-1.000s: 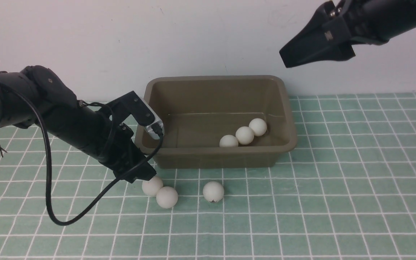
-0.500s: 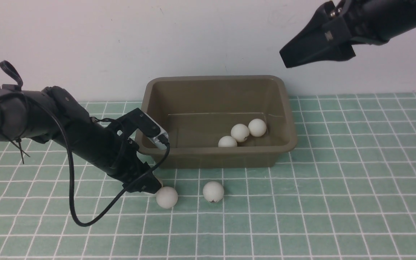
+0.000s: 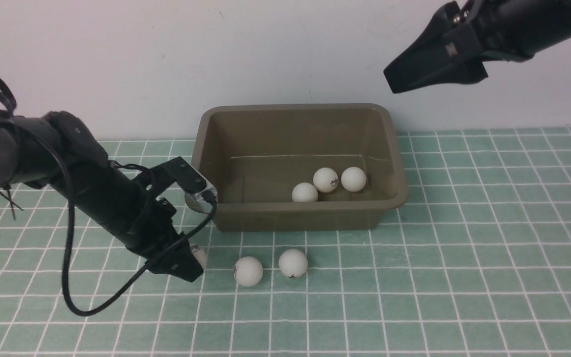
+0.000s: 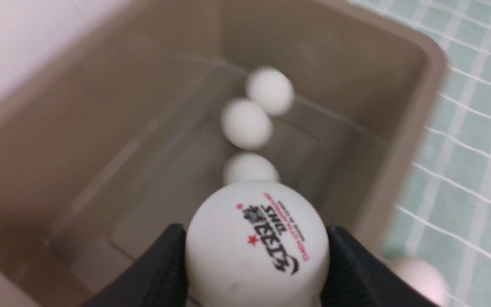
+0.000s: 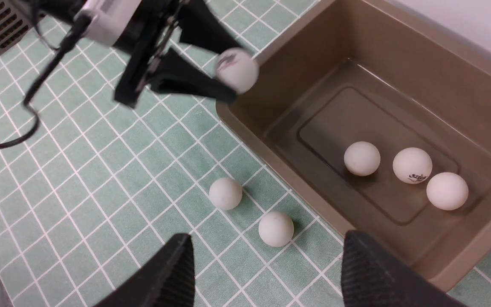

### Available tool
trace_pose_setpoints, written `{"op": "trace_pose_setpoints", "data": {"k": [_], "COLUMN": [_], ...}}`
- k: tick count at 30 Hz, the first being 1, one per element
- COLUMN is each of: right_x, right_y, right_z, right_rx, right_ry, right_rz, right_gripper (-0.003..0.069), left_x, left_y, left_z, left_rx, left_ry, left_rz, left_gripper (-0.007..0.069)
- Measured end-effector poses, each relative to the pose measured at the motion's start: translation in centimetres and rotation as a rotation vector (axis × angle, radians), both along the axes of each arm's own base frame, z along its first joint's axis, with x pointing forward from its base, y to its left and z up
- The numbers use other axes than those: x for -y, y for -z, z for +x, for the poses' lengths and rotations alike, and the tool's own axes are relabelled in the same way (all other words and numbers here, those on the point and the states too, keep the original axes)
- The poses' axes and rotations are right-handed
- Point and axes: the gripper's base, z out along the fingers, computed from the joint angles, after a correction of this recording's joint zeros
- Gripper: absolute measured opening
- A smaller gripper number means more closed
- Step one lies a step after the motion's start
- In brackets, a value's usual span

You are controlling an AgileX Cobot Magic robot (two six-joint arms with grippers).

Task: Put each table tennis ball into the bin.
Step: Use the left arm to clamp the table tennis ball closest to it, then use the left arm to put the table tennis ball into the box

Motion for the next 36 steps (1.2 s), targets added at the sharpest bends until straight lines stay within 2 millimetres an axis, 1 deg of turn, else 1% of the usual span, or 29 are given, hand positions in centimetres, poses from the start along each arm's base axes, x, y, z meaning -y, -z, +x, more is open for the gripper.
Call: {"op": "trace_pose_setpoints", "data": {"k": [3, 6, 7, 9, 11, 12, 13, 16, 17, 19, 20, 22, 24, 27, 29, 33, 35, 36], "right_x": [0.0, 0.0, 0.0, 0.0, 0.0, 0.0, 0.0, 0.0, 0.0, 0.0, 0.0, 0.0, 0.0, 0.0, 0.0, 0.0, 0.0, 0.0], "right_y": [0.0, 0.0, 0.0, 0.0, 0.0, 0.0, 0.0, 0.0, 0.0, 0.0, 0.0, 0.0, 0.0, 0.0, 0.0, 0.0, 0.0, 0.0], "right_z": [0.0, 0.0, 0.0, 0.0, 0.0, 0.0, 0.0, 0.0, 0.0, 0.0, 0.0, 0.0, 0.0, 0.0, 0.0, 0.0, 0.0, 0.0], "right_rx": [0.0, 0.0, 0.0, 0.0, 0.0, 0.0, 0.0, 0.0, 0.001, 0.0, 0.0, 0.001, 0.001, 0.002, 0.004, 0.018, 0.02, 0.02], "right_ry": [0.0, 0.0, 0.0, 0.0, 0.0, 0.0, 0.0, 0.0, -0.001, 0.0, 0.0, 0.0, 0.0, -0.001, -0.003, -0.018, -0.019, -0.019], "right_rz": [0.0, 0.0, 0.0, 0.0, 0.0, 0.0, 0.0, 0.0, 0.0, 0.0, 0.0, -0.002, -0.002, -0.003, -0.004, -0.013, -0.014, -0.014], "right_gripper": [0.0421, 0.0421, 0.0421, 0.0421, 0.0421, 0.0421, 0.0421, 0.0421, 0.0421, 0.0421, 0.0421, 0.0421, 0.0421, 0.0421, 0.0421, 0.0421, 0.0421, 0.0421], "left_x": [-0.1, -0.2, -0.3, -0.3, -0.3, -0.5, -0.7, -1.5, -1.6, -2.4, -2.6, -3.0, -3.4, -3.7, -3.6, -2.5, -1.0, -0.5], "left_y": [1.6, 3.7, 4.1, 4.0, 3.2, 2.2, 0.7, -2.6, -3.2, -5.1, -5.7, -6.1, -5.9, -5.0, -3.7, -0.7, 1.4, 2.0], "left_z": [1.5, 2.6, 2.8, 2.8, 2.7, 2.5, 2.0, 0.6, 0.2, -1.4, -2.2, -3.6, -4.6, -5.7, -6.3, -6.9, -7.1, -7.1], "left_rx": [0.057, 0.018, -0.002, -0.028, -0.041, -0.037, -0.022, -0.011, -0.016, -0.062, -0.105, -0.215, -0.346, -0.527, -0.626, -0.7, -0.713, -0.7], "left_ry": [-0.008, -0.034, -0.048, -0.073, -0.096, -0.11, -0.121, -0.153, -0.157, -0.194, -0.211, -0.248, -0.283, -0.333, -0.364, -0.371, -0.35, -0.344], "left_rz": [0.01, 0.024, 0.018, -0.001, -0.02, -0.03, -0.029, -0.009, -0.003, 0.035, 0.059, 0.11, 0.154, 0.183, 0.163, 0.122, 0.115, 0.119], "left_gripper": [0.0352, 0.0358, 0.0383, 0.0439, 0.0481, 0.0506, 0.0514, 0.0521, 0.0521, 0.0521, 0.0521, 0.0521, 0.0521, 0.0521, 0.0521, 0.0521, 0.0521, 0.0521]}}
